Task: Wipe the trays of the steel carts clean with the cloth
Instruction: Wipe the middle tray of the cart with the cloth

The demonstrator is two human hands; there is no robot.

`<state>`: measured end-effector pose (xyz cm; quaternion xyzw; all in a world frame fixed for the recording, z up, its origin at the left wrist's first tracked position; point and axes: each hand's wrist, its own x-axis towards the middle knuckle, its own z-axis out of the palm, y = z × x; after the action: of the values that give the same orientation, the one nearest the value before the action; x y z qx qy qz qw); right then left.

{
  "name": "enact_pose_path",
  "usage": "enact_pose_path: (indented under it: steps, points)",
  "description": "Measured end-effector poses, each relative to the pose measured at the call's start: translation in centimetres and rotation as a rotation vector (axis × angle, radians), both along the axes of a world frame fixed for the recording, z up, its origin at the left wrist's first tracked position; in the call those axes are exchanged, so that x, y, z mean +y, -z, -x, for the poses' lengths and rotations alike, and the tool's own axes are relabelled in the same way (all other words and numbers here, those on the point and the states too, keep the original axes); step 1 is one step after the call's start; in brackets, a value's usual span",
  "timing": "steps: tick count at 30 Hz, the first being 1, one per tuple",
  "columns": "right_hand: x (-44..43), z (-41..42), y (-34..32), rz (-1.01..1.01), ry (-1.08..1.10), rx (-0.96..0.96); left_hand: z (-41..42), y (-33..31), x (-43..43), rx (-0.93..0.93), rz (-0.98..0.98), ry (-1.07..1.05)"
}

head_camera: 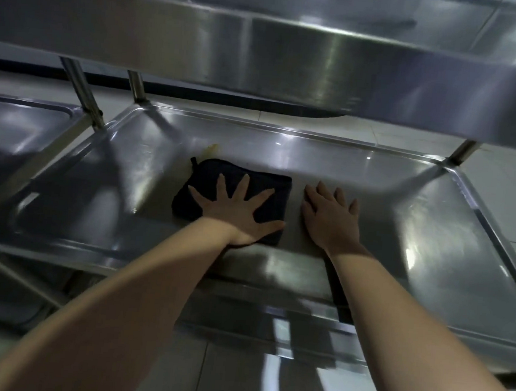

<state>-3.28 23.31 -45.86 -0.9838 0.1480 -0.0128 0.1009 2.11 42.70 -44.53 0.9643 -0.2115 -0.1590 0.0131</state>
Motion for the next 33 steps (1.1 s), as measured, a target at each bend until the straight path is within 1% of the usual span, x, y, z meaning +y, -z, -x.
enact_pose_path:
  steps: [2, 5, 6, 9, 11, 15, 17, 19, 22, 27, 33]
  points:
    - [0.3, 0.4, -0.7, 0.01, 0.0, 0.008, 2.4, -0.3, 1.2, 0.028, -0.024, -0.023]
    - [2.0, 0.8, -1.6, 0.102, 0.008, 0.008, 5.8, -0.7, 2.8, 0.049, -0.032, -0.042]
    - [2.9, 0.8, -1.8, 0.1, -0.013, 0.004, 6.7, -0.7, 3.2, 0.054, -0.037, -0.046]
    - [5.7, 0.7, -1.6, -0.032, -0.085, 0.005, 7.0, -1.4, 3.6, 0.133, -0.051, -0.073]
    - [6.2, 1.0, -1.3, -0.098, -0.069, 0.014, 6.4, -2.1, 3.5, 0.158, -0.029, -0.082]
    - [5.6, 1.4, -0.4, -0.12, -0.065, -0.011, 6.5, -1.6, 3.7, -0.082, 0.034, -0.035]
    - [5.7, 1.3, -0.2, -0.125, -0.058, -0.041, 7.3, -0.5, 4.0, -0.165, 0.053, -0.034]
    - [5.8, 1.3, -0.1, -0.113, -0.048, -0.051, 7.3, 0.2, 4.7, -0.179, 0.071, -0.061]
    - [6.0, 1.6, -0.1, -0.063, -0.093, 0.02, 6.3, 0.6, 7.5, -0.175, 0.106, -0.112]
    - [7.2, 2.6, -0.6, -0.06, -0.426, 0.022, 4.3, 0.4, 10.8, -0.098, 0.111, -0.141]
    - [7.0, 2.3, -0.3, 0.008, -0.427, 0.075, -1.5, 1.2, 9.5, -0.174, 0.099, -0.08]
